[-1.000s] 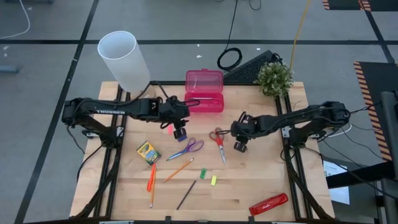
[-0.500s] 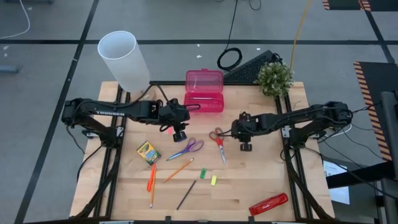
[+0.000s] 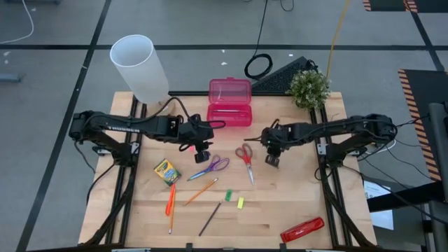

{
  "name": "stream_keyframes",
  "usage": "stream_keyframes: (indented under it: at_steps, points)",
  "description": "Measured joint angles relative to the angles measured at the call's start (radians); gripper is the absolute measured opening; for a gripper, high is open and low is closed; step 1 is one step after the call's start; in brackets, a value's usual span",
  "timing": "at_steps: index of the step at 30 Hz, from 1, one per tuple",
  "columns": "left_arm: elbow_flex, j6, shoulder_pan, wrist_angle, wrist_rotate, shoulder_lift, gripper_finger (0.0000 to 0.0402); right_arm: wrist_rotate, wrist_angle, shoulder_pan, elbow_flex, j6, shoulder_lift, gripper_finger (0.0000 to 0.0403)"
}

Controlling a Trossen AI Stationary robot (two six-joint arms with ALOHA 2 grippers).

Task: Pack school essentials
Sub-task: Put the top black pencil into the red supply box

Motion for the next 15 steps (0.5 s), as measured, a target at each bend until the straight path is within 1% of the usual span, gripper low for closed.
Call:
stream_keyframes:
  at_steps: [6, 10, 15]
  points:
    - [0.0, -0.01, -0.015, -0.002, -0.01, 0.0, 0.0129, 0.001, -0.008, 0.05, 0.0, 0.146, 0.006, 0.01]
    - [0.0, -0.004, -0.024, -0.003, -0.01, 0.0, 0.0129, 0.03, -0.008, 0.058, 0.0, 0.242, 0.021, 0.01]
    - [0.001, 0.0, -0.032, -0.004, -0.011, 0.0, 0.0129, 0.03, 0.014, 0.057, 0.0, 0.324, 0.064, 0.01]
